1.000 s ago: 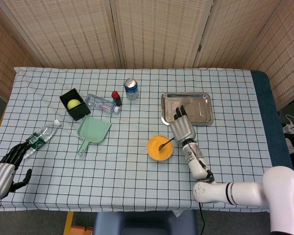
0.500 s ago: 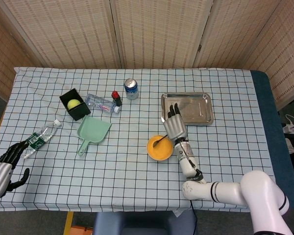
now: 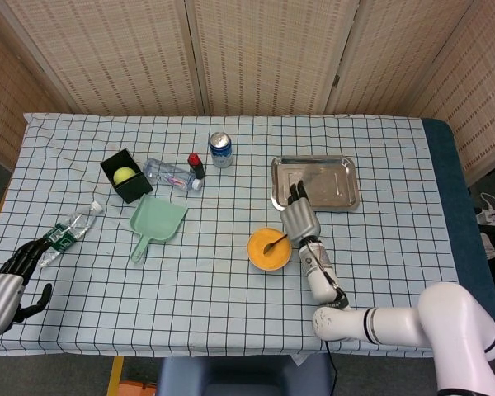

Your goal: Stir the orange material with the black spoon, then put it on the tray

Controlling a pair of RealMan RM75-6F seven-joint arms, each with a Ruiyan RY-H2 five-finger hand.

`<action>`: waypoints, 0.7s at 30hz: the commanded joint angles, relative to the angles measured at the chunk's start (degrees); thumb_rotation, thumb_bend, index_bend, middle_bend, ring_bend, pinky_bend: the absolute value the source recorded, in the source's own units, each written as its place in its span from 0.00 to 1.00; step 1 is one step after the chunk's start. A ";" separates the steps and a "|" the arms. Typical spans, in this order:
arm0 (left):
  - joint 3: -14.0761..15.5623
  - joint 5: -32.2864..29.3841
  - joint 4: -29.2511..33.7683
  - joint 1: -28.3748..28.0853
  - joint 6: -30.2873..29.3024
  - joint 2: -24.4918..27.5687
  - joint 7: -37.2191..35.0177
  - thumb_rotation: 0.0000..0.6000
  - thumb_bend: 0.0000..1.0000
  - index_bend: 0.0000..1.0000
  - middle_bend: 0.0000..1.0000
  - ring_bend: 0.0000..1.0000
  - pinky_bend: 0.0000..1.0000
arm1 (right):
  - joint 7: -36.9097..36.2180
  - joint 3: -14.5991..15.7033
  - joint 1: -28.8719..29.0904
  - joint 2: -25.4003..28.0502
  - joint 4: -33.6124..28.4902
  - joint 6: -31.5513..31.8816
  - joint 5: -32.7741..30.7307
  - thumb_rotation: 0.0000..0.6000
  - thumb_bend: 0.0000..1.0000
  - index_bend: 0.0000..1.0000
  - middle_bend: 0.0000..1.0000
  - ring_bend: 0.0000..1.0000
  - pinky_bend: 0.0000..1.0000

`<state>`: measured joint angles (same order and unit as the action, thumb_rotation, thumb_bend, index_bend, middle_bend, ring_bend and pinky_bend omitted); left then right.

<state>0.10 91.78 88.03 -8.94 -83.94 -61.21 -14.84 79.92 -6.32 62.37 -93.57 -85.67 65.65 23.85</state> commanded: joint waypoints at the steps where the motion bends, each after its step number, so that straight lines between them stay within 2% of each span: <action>1: 0.04 0.16 0.13 -0.02 -0.07 -0.05 0.21 1.00 0.52 0.00 0.02 0.00 0.19 | 0.97 0.30 0.18 3.09 -4.24 0.33 -2.49 1.00 0.78 1.00 0.25 0.00 0.01; 9: 0.17 0.45 0.41 0.14 -0.44 -0.02 0.62 1.00 0.52 0.00 0.02 0.00 0.19 | -4.78 0.21 -1.21 4.71 -5.95 1.88 2.43 1.00 0.78 1.00 0.25 0.00 0.01; 12: 0.15 0.43 0.41 0.19 -0.55 -0.02 0.61 1.00 0.52 0.00 0.02 0.00 0.19 | -9.66 0.15 -2.65 5.05 -5.98 1.58 5.98 1.00 0.78 1.00 0.25 0.00 0.01; 14: 0.13 0.39 0.36 0.20 -0.60 0.00 0.46 1.00 0.52 0.00 0.02 0.00 0.19 | -11.65 0.51 -3.69 6.36 -7.48 0.51 5.49 1.00 0.78 1.00 0.25 0.00 0.01; 21: 0.19 0.49 0.36 0.17 -0.55 -0.02 0.50 1.00 0.52 0.00 0.02 0.00 0.19 | -10.81 2.47 -3.54 9.18 -10.78 -1.21 3.25 1.00 0.79 1.00 0.25 0.00 0.01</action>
<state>0.28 92.26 88.38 -8.77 -84.48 -61.22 -14.35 68.92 -4.09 58.84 -84.58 -96.23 64.66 27.33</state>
